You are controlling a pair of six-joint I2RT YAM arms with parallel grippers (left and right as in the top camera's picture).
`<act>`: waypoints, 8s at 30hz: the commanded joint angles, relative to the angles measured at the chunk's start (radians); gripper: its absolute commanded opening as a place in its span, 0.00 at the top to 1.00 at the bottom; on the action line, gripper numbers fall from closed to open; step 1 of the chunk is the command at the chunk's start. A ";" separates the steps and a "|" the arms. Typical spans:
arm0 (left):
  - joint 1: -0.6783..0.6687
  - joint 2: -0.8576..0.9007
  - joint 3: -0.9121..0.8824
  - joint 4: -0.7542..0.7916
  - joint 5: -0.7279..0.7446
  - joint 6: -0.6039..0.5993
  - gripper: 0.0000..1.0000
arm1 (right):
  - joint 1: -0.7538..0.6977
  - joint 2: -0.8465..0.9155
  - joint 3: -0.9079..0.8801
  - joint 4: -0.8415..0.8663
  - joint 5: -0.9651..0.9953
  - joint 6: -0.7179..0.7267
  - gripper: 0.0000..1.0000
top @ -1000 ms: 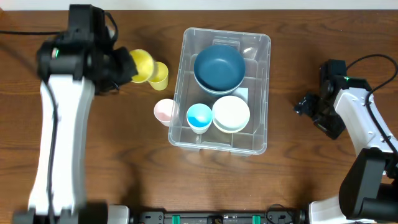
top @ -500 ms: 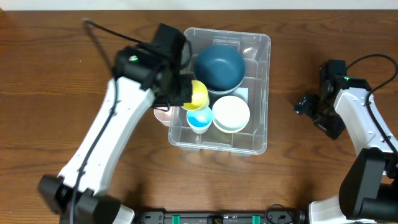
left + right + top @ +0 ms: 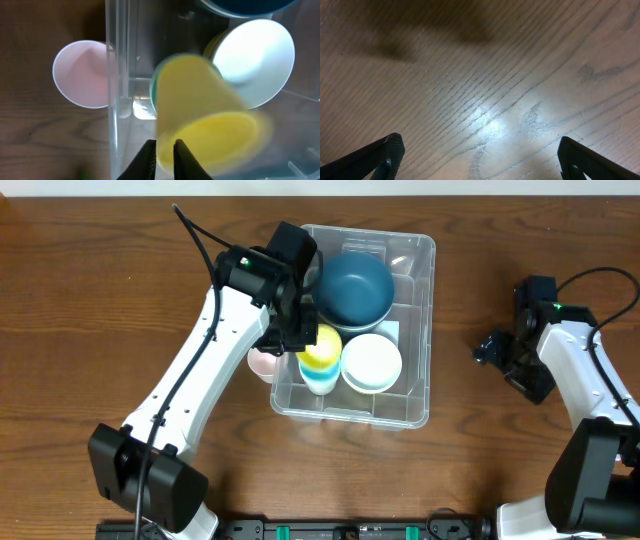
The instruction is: Pack container
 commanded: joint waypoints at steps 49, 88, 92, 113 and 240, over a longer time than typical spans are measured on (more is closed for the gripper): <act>0.334 0.040 -0.413 0.325 0.019 0.070 0.29 | -0.004 0.002 0.002 0.000 0.008 0.013 0.01; 0.118 -0.314 -0.011 -0.059 0.198 0.147 0.94 | -0.004 0.002 0.002 0.000 0.008 0.013 0.01; -0.027 -0.286 -0.043 -0.045 0.196 0.109 0.94 | -0.004 0.002 0.002 0.000 0.008 0.013 0.01; -0.190 -0.005 -0.079 0.016 -0.002 -0.006 0.94 | -0.004 0.002 0.002 0.000 0.008 0.013 0.01; -0.190 -0.238 -0.006 0.084 -0.072 0.012 0.94 | 0.000 0.002 0.002 0.003 0.008 0.013 0.01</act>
